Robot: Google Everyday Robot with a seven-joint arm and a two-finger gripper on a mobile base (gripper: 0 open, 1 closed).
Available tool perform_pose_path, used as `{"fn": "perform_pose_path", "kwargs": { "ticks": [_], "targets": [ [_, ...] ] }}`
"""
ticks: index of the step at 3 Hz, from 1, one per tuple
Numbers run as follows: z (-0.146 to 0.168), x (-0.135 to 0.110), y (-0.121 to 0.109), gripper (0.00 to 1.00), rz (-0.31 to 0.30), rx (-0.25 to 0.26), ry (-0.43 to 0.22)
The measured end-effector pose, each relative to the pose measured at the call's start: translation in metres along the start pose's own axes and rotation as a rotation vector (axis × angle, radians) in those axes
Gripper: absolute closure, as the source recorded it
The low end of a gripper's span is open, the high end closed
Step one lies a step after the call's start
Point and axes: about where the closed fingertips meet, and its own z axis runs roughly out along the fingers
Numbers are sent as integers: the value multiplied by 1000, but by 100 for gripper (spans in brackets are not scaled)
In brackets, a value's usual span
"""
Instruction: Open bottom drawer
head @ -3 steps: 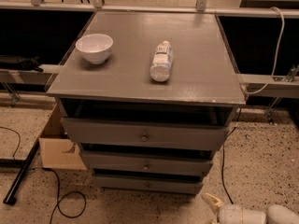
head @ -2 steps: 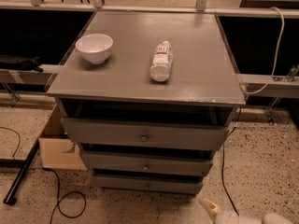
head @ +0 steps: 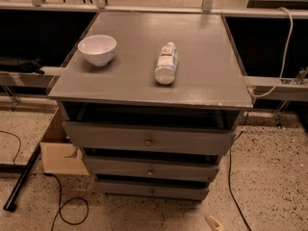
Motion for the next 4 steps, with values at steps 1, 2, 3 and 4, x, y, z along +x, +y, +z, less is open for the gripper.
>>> {"fn": "perform_pose_path", "kwargs": {
  "ticks": [1, 2, 3, 4],
  "targets": [
    [4, -2, -3, 0, -2, -12, -6],
    [10, -14, 0, 0, -83, -18, -67],
    [13, -23, 1, 0, -146, -23, -110],
    [13, -24, 1, 0, -149, -23, -112]
  ]
}}
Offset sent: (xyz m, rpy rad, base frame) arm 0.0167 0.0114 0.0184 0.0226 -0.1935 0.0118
